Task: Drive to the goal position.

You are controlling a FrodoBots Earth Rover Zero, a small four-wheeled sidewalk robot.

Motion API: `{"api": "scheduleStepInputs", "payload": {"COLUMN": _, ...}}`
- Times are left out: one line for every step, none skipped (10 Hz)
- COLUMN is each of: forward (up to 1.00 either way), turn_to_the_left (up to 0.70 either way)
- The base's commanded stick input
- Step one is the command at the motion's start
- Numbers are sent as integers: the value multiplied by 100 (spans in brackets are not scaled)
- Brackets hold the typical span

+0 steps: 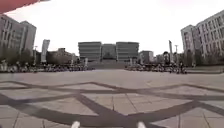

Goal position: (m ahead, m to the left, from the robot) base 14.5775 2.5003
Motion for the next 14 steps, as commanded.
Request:
{"api": "scheduleStepInputs", "payload": {"forward": 60, "turn_to_the_left": 0}}
{"api": "scheduleStepInputs", "payload": {"forward": 60, "turn_to_the_left": 0}}
{"api": "scheduleStepInputs", "payload": {"forward": 60, "turn_to_the_left": 0}}
{"api": "scheduleStepInputs", "payload": {"forward": 60, "turn_to_the_left": 0}}
{"api": "scheduleStepInputs", "payload": {"forward": 60, "turn_to_the_left": 0}}
{"api": "scheduleStepInputs", "payload": {"forward": 60, "turn_to_the_left": 0}}
{"api": "scheduleStepInputs", "payload": {"forward": 60, "turn_to_the_left": 0}}
{"api": "scheduleStepInputs", "payload": {"forward": 60, "turn_to_the_left": 0}}
{"api": "scheduleStepInputs", "payload": {"forward": 60, "turn_to_the_left": 0}}
{"api": "scheduleStepInputs", "payload": {"forward": 60, "turn_to_the_left": 0}}
{"api": "scheduleStepInputs", "payload": {"forward": 60, "turn_to_the_left": 3}}
{"api": "scheduleStepInputs", "payload": {"forward": 60, "turn_to_the_left": 9}}
{"api": "scheduleStepInputs", "payload": {"forward": 60, "turn_to_the_left": 15}}
{"api": "scheduleStepInputs", "payload": {"forward": 60, "turn_to_the_left": 15}}
